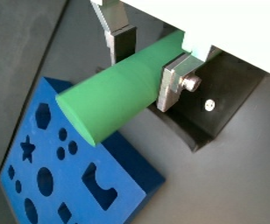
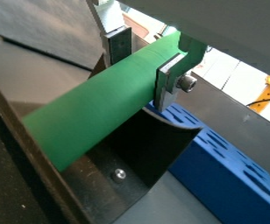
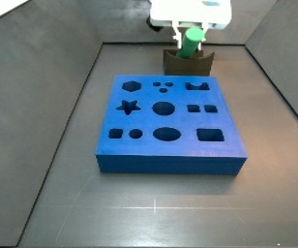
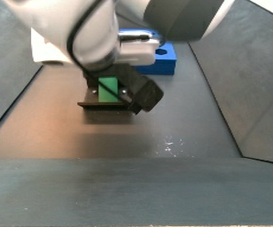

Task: Pick up the oval object. Move up. Place the oval object on the fixture. Regrasp the oval object. Move to above the board. Insert the oval object.
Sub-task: Place the oval object on the fixture.

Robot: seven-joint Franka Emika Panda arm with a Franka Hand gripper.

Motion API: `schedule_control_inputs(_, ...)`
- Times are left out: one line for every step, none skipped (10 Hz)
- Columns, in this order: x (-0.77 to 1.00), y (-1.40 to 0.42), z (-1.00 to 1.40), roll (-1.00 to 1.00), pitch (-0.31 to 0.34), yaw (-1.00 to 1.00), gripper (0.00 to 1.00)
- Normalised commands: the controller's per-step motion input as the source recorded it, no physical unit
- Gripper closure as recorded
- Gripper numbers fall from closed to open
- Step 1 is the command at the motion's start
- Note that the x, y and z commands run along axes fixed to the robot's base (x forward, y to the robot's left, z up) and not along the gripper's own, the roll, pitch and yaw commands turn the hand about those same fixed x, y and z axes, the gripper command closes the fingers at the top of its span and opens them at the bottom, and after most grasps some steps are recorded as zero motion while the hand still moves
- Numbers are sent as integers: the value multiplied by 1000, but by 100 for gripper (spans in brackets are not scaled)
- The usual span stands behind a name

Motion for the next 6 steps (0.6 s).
schedule_control_inputs(118, 127, -558, -129, -28, -150, 100)
schedule_control_inputs(88, 163, -494, -119, -52, -124, 100)
schedule_control_inputs(88, 172, -477, -117, -57, -109, 100)
schedule_control_inputs(90, 184, -457, -114, -64, -84, 100)
schedule_control_inputs(90, 188, -450, -111, -64, -64, 100)
schedule_control_inputs(0, 0, 0, 0, 0, 0, 0)
